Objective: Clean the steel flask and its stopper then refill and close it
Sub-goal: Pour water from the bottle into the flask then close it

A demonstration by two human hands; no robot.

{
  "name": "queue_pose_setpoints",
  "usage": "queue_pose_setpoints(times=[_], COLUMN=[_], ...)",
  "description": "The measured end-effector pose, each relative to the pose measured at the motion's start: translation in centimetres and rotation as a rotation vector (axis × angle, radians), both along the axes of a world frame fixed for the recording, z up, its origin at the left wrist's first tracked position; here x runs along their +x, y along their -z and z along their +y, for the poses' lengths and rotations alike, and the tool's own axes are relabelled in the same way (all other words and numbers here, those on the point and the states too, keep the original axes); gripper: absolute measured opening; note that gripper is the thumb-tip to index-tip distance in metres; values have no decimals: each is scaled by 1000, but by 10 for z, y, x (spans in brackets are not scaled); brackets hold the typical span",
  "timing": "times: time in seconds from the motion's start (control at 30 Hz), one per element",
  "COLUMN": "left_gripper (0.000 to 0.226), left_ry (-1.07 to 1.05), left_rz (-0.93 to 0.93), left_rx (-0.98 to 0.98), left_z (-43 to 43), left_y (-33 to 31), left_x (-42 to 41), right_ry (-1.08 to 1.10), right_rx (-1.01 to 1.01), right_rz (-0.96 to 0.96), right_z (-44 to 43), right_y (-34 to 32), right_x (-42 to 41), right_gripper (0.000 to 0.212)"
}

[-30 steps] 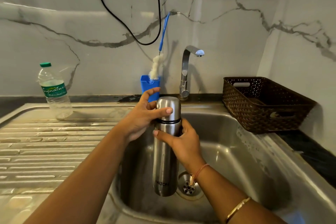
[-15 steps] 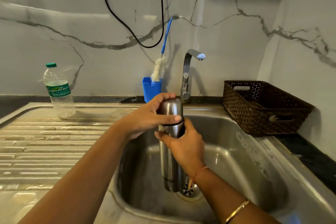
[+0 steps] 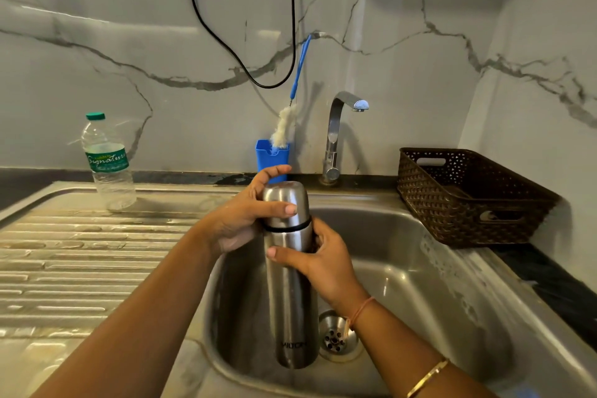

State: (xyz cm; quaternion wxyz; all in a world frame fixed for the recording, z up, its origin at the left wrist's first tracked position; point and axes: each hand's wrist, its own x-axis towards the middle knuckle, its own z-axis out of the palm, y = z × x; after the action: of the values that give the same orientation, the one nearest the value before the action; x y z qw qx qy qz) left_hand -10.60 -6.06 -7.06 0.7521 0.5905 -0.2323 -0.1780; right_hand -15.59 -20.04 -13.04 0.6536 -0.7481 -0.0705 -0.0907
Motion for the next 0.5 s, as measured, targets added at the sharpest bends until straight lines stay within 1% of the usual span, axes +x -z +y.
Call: queue_pose_setpoints(times=[0.03,0.07,0.13,0.2,0.27,0.3,0.33,0.37,0.43,0.5], left_gripper=[105,104,90,83,79,76,72,68,68,78], left_ry=[-21,-37,-57,-113,-309,-420,-482,-487,-356,-179], left_rz=[33,70,113,67,-33,-78,-99,-97,-54,-15], left_rx=[-9,-13,19,143,222,218,181,143,87,93], left_z=[0,-1,-7,-22,-41,-48,-51,-49,-38,-23], left_y=[1,0,-4,-4,2,5,6,7,4,0], left_x=[2,3,0,-8,-16,-19,-20,-19,-15,-10], right_ry=[61,140,291,367,377,362,333,289,159,17], right_rx=[-25,-63,-170,-298,-390,-399,-380,-326,-151,-15], right_rz=[5,13,40,54,33,18,5,-1,-3,7], right_z=[2,4,6,6,3,1,-1,-3,-7,-9], right_y=[-1,-2,-6,-10,-11,-11,-11,-11,-9,-7], right_x=[-1,-3,-7,-11,-12,-12,-10,-9,-5,-2], right_gripper=[62,59,55,54,56,56,54,52,56,67])
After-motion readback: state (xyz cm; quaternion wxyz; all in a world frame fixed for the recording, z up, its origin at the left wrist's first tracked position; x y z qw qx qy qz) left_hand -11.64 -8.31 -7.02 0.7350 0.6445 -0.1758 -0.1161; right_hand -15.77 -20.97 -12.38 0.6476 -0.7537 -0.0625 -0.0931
